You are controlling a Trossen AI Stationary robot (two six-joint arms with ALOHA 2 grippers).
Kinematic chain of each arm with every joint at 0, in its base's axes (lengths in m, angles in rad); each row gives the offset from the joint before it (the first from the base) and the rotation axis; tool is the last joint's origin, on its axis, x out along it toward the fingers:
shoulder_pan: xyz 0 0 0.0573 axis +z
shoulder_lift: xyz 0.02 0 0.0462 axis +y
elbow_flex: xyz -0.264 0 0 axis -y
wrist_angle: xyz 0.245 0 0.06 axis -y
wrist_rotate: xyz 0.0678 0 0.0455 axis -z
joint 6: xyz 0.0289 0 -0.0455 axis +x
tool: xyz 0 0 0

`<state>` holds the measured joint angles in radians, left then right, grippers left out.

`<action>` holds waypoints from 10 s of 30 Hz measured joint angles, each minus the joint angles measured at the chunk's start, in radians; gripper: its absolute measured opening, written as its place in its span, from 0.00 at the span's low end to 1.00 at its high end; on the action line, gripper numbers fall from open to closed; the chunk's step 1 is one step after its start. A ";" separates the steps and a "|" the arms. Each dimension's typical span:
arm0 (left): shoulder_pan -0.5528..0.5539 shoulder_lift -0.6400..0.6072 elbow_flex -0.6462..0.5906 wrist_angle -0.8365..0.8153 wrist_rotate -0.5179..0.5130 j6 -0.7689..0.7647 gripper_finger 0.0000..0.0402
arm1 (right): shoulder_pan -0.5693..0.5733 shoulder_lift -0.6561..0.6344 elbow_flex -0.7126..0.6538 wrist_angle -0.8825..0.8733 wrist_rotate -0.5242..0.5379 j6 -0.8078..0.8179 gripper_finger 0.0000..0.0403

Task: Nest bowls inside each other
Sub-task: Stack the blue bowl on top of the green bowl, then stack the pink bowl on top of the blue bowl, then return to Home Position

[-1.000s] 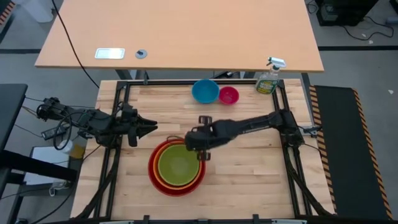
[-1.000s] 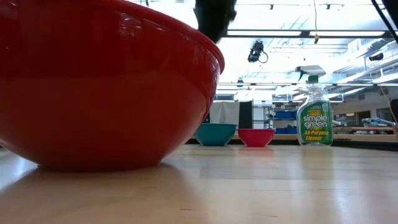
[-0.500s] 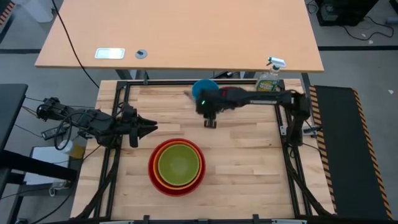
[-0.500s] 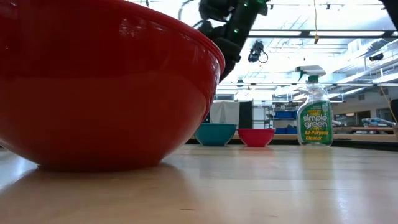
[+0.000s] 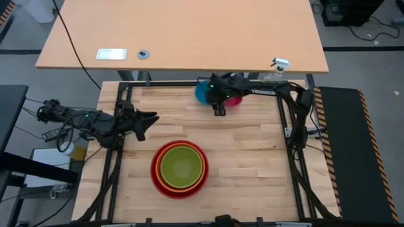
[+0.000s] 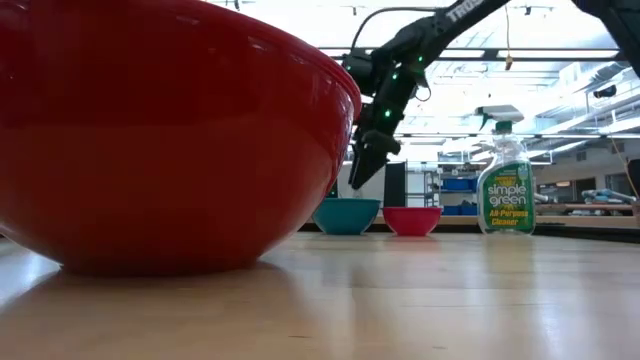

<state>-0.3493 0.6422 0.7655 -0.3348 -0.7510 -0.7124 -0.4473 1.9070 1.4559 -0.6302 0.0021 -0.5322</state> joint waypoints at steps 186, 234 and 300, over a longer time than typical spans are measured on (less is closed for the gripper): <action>0.101 0.012 0.000 0.061 0.230 -0.037 0.38 | 0.022 -0.064 -0.265 -0.048 0.087 0.117 0.08; 0.030 0.068 0.000 0.086 0.299 -0.160 0.38 | 0.819 0.176 0.166 0.294 0.185 0.508 0.09; -0.119 0.076 -0.008 -0.123 0.228 0.044 0.38 | 0.613 -0.664 -0.514 0.381 0.274 1.003 0.32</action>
<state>-0.4685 0.7182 0.7580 -0.4578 -0.5230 -0.6687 0.1657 1.2429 0.9420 -0.2493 0.2760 0.4711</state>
